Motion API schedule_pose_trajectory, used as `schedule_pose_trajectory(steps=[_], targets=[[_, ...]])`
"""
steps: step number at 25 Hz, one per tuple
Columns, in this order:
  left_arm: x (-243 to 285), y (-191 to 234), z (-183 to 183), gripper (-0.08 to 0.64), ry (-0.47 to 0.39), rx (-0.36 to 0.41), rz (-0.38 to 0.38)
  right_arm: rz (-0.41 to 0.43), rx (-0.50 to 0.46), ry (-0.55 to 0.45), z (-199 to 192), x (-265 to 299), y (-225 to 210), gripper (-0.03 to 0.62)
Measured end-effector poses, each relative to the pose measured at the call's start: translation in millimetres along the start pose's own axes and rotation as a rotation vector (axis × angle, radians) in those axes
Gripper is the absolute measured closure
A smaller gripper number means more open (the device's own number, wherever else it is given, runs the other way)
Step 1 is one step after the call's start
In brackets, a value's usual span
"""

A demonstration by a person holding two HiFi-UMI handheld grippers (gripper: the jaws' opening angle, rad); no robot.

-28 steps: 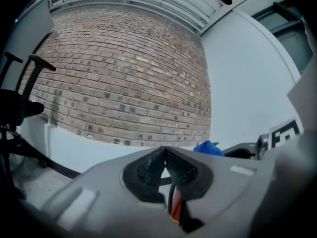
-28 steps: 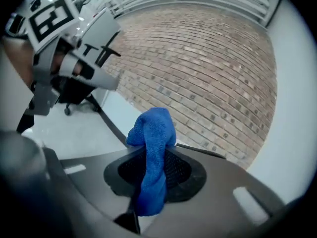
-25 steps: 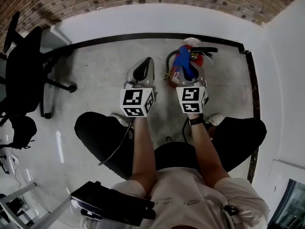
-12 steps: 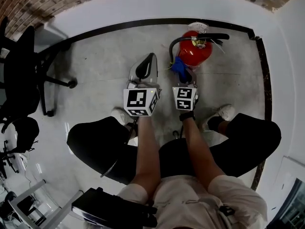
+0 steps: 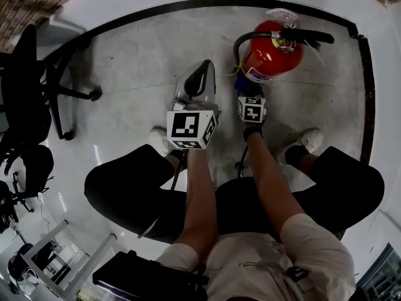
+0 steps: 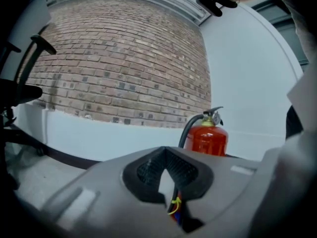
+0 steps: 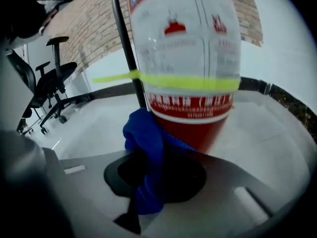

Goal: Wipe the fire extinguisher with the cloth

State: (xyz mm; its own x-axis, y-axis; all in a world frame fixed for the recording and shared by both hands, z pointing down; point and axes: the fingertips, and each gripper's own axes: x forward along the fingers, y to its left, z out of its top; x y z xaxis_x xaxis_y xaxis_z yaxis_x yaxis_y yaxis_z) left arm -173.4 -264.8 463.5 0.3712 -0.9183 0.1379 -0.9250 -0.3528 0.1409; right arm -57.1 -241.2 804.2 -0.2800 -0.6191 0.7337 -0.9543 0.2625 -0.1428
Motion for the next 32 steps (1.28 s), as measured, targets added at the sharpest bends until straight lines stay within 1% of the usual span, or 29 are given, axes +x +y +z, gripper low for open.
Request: schedule_pose_trajectory(steps=[2,4,6,8,10,12,14,17,20,23,25,27,30,32], targets=[[3.8,1.2,-3.3,0.558,0.011,0.003,0.002,0.007,-0.001,0.063,-16.8,14.4,-7.8,0.514],[6.9,3.9,-4.4,0.558,0.014,0.003,0.008,0.016,-0.027,0.099,-22.4,21.9,-11.5,0.515],[8.0,4.6,-3.5,0.558,0.015,-0.003,0.014,0.024,-0.037,0.109,-21.6,20.7,-11.6,0.515],[6.8,0.8,0.0,0.558,0.012,-0.008,0.011,0.039,-0.044,0.093,-14.8,8.3,-6.9,0.514],[4.7,-4.5,6.4,0.558,0.006,-0.009,0.004,0.067,-0.073,0.052,2.6,-19.5,5.4,0.515],[1.2,-10.0,14.0,0.558,-0.002,-0.015,-0.003,0.113,-0.117,-0.007,30.7,-64.8,24.7,0.515],[-4.5,-11.5,23.2,0.558,-0.013,-0.022,-0.001,0.158,-0.147,-0.12,70.3,-117.7,41.0,0.514],[-12.3,-8.3,35.0,0.558,-0.024,-0.048,0.023,0.196,-0.118,-0.317,134.6,-194.7,44.9,0.514],[-17.8,-11.0,49.4,0.558,-0.051,-0.046,0.023,0.255,-0.089,-0.467,190.7,-248.9,38.9,0.514],[-21.3,-20.7,61.9,0.558,-0.075,-0.031,0.0,0.279,-0.022,-0.593,247.6,-289.5,29.1,0.514],[-23.2,-26.0,66.5,0.558,-0.083,-0.02,-0.011,0.292,0.022,-0.605,271.5,-295.9,24.0,0.515],[-25.6,-28.8,68.8,0.558,-0.089,-0.018,-0.012,0.312,0.047,-0.577,278.7,-285.9,21.8,0.515],[-27.8,-33.0,68.2,0.558,-0.087,-0.013,-0.018,0.332,0.058,-0.576,269.2,-275.6,21.8,0.516],[-28.2,-34.3,67.6,0.558,-0.085,-0.009,-0.024,0.323,0.037,-0.575,255.5,-274.7,24.4,0.517]])
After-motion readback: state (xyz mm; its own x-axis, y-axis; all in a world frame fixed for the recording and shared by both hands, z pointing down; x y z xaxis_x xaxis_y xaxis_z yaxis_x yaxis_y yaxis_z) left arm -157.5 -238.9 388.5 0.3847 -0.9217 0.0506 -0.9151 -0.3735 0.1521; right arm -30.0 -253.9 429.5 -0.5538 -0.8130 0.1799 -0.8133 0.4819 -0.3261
